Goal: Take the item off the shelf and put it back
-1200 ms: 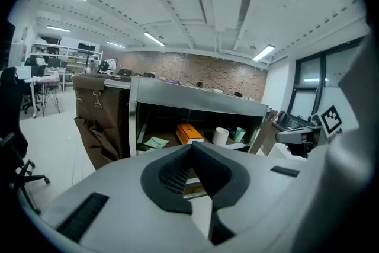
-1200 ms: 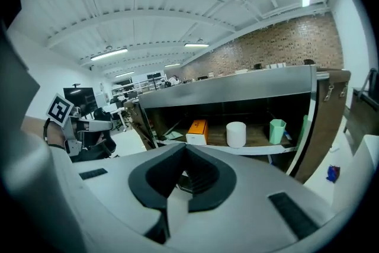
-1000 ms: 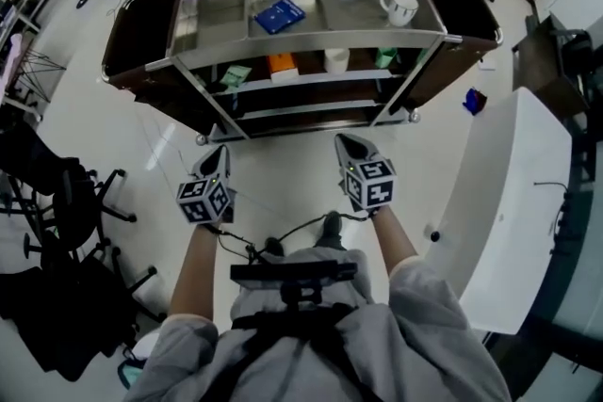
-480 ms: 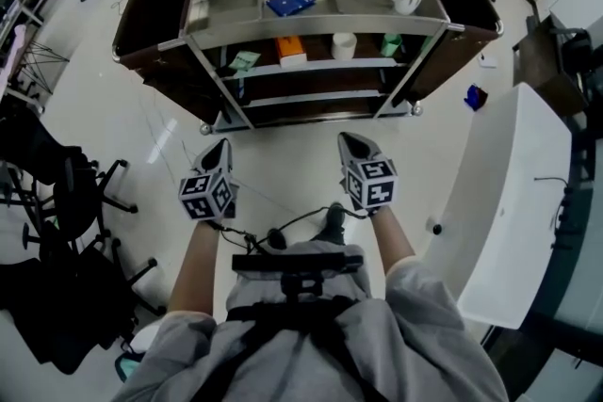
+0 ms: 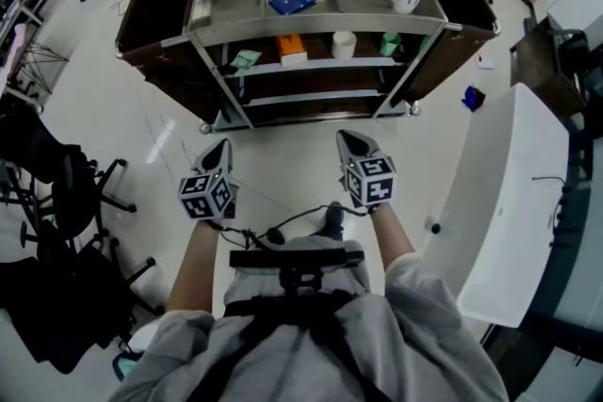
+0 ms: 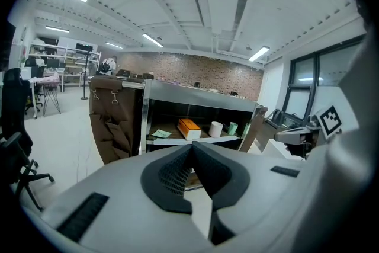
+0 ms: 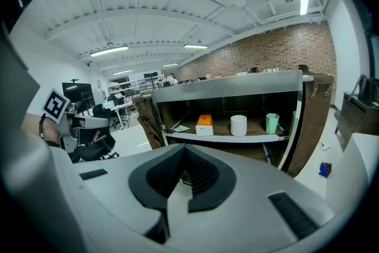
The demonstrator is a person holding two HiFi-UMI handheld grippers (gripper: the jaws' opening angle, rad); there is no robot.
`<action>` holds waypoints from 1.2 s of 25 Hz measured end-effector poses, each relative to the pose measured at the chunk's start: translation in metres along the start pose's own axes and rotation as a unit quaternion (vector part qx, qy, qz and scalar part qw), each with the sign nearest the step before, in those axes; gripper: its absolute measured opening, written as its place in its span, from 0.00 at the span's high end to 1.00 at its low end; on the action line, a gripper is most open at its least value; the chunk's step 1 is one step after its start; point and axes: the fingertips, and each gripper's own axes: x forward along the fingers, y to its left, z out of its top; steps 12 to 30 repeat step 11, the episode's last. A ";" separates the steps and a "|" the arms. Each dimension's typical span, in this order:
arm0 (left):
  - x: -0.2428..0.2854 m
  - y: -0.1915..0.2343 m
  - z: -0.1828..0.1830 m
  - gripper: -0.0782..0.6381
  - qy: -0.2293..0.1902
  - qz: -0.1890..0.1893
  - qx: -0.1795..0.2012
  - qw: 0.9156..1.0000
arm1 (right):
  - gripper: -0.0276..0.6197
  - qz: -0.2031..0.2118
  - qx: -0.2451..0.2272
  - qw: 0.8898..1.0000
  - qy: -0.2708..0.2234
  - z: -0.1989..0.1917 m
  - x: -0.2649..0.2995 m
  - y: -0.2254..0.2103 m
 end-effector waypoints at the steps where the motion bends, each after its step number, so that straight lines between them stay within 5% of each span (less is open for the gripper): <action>1: -0.001 0.000 -0.001 0.88 0.000 -0.001 0.000 1.000 | 0.95 0.000 0.000 1.000 0.000 0.000 0.000 0.001; 30: -0.009 0.003 0.000 0.88 -0.007 0.000 0.008 1.000 | 0.95 0.003 -0.005 1.000 -0.002 0.001 0.001 0.008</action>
